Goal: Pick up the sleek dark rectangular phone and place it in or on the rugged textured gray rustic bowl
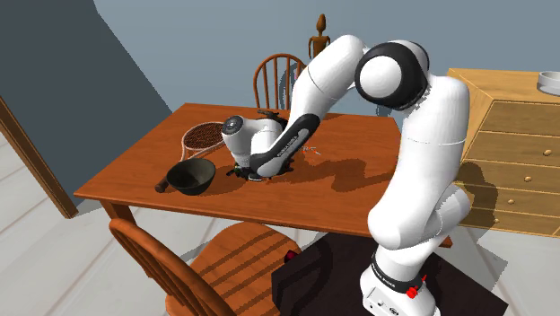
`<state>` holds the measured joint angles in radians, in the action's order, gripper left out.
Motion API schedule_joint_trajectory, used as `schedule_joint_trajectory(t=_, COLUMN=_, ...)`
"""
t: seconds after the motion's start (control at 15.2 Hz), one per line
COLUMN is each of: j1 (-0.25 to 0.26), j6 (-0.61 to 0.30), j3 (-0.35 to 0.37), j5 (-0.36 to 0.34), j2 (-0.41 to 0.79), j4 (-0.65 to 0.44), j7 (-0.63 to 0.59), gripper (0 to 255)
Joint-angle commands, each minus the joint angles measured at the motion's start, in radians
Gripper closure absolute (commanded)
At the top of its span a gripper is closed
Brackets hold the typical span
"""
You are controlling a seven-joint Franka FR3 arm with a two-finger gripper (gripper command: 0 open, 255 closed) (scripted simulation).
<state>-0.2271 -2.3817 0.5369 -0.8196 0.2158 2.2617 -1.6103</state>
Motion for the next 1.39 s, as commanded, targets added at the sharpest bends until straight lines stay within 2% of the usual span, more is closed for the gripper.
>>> schedule_joint_trajectory(t=0.0, j1=0.032, j6=0.032, j3=-0.03, j5=-0.093, j2=0.088, j4=-0.085, j7=-0.101, gripper=0)
schedule_joint_trajectory(t=0.13, j1=0.067, j6=0.06, j3=-0.064, j5=-0.161, j2=0.168, j4=-0.166, j7=-0.178, gripper=0)
schedule_joint_trajectory(t=0.2, j1=0.076, j6=0.066, j3=-0.073, j5=-0.174, j2=0.185, j4=-0.184, j7=-0.193, gripper=0)
schedule_joint_trajectory(t=0.66, j1=0.079, j6=0.028, j3=-0.115, j5=-0.246, j2=0.261, j4=-0.211, j7=-0.229, gripper=0)
schedule_joint_trajectory(t=1.19, j1=0.079, j6=0.025, j3=-0.118, j5=-0.252, j2=0.268, j4=-0.214, j7=-0.232, gripper=0)
schedule_joint_trajectory(t=1.25, j1=0.08, j6=0.025, j3=-0.118, j5=-0.252, j2=0.269, j4=-0.215, j7=-0.233, gripper=255)
schedule_joint_trajectory(t=1.32, j1=0.08, j6=0.025, j3=-0.118, j5=-0.252, j2=0.269, j4=-0.215, j7=-0.232, gripper=255)
